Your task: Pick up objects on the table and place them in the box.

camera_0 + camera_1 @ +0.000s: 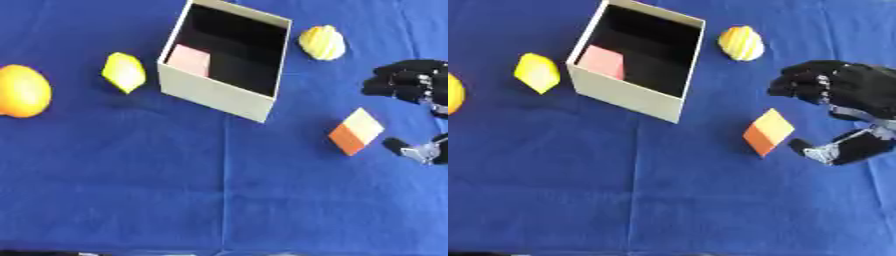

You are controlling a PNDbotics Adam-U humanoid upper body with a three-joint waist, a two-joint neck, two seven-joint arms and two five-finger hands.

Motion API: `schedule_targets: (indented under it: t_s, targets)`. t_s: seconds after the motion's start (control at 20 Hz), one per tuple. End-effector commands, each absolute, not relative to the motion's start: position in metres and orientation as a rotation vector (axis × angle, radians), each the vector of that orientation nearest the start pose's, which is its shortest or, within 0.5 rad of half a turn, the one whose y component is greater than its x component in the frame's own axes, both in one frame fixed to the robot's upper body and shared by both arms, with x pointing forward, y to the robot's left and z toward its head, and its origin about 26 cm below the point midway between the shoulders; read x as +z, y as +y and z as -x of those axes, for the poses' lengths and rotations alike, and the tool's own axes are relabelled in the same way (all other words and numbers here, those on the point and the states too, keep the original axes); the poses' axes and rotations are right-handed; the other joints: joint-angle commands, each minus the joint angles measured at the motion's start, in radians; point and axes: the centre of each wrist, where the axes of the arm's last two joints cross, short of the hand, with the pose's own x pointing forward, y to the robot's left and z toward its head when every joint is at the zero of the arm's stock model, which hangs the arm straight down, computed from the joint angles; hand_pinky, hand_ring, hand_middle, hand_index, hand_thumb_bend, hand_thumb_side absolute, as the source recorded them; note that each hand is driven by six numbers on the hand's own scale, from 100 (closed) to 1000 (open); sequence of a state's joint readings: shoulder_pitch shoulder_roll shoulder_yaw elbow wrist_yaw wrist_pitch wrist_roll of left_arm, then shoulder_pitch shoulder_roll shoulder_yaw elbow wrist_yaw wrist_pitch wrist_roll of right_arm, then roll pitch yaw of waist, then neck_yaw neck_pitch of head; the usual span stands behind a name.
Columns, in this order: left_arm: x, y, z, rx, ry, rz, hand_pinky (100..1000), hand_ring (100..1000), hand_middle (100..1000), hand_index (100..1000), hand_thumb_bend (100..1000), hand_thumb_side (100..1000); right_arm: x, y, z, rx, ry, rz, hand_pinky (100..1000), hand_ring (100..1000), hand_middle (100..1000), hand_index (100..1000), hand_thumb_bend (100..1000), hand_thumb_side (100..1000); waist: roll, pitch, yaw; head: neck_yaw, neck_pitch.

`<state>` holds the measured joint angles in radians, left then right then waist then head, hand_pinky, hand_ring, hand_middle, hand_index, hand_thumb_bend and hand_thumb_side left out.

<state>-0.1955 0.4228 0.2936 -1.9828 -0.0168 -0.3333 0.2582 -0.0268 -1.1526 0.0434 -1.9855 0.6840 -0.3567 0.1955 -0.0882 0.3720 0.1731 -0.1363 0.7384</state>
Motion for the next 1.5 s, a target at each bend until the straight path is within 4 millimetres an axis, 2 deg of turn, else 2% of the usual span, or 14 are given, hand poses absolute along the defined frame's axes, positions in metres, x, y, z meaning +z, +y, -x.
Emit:
schedule_targets:
  t_s: [0.05, 0.4, 0.5, 0.95, 1.25, 1.5]
  targets:
    - [0.2166, 0.3568, -0.2757, 0.072, 3.491, 0.876, 869, 774, 771, 879, 100, 501, 0.2385, -0.3665, -0.2625, -2.686, 1.840, -1.377, 974, 1000, 924, 1000, 211, 653, 0.003, -0.013, 0.000, -0.004, 0.005]
    - [0.2167, 0.3563, -0.2760, 0.061, 3.496, 0.865, 869, 772, 769, 879, 100, 503, 0.2306, -0.3652, -0.2614, -2.741, 1.827, -1.378, 972, 1000, 916, 1000, 194, 626, 0.004, -0.007, 0.003, -0.007, 0.001]
    - [0.2164, 0.3561, -0.2760, 0.057, 3.499, 0.863, 869, 771, 768, 878, 100, 505, 0.2307, -0.3643, -0.2618, -2.721, 1.855, -1.388, 963, 992, 905, 1000, 179, 591, 0.006, -0.005, 0.004, -0.008, -0.002]
    - [0.2159, 0.3544, -0.2769, 0.045, 3.507, 0.843, 870, 770, 767, 878, 100, 515, 0.2293, -0.3607, -0.2631, -2.679, 1.927, -1.432, 946, 962, 874, 998, 175, 560, 0.013, 0.010, 0.010, -0.021, -0.011]
    - [0.2157, 0.3535, -0.2773, 0.042, 3.511, 0.834, 870, 770, 767, 878, 100, 519, 0.2315, -0.3604, -0.2636, -2.707, 1.878, -1.476, 945, 975, 897, 1000, 225, 618, 0.016, 0.022, 0.013, -0.022, -0.012]
    - [0.2159, 0.3527, -0.2777, 0.039, 3.515, 0.825, 871, 770, 767, 878, 100, 525, 0.2355, -0.3600, -0.2646, -2.690, 1.871, -1.510, 942, 972, 892, 1000, 212, 616, 0.016, 0.026, 0.015, -0.024, -0.014]
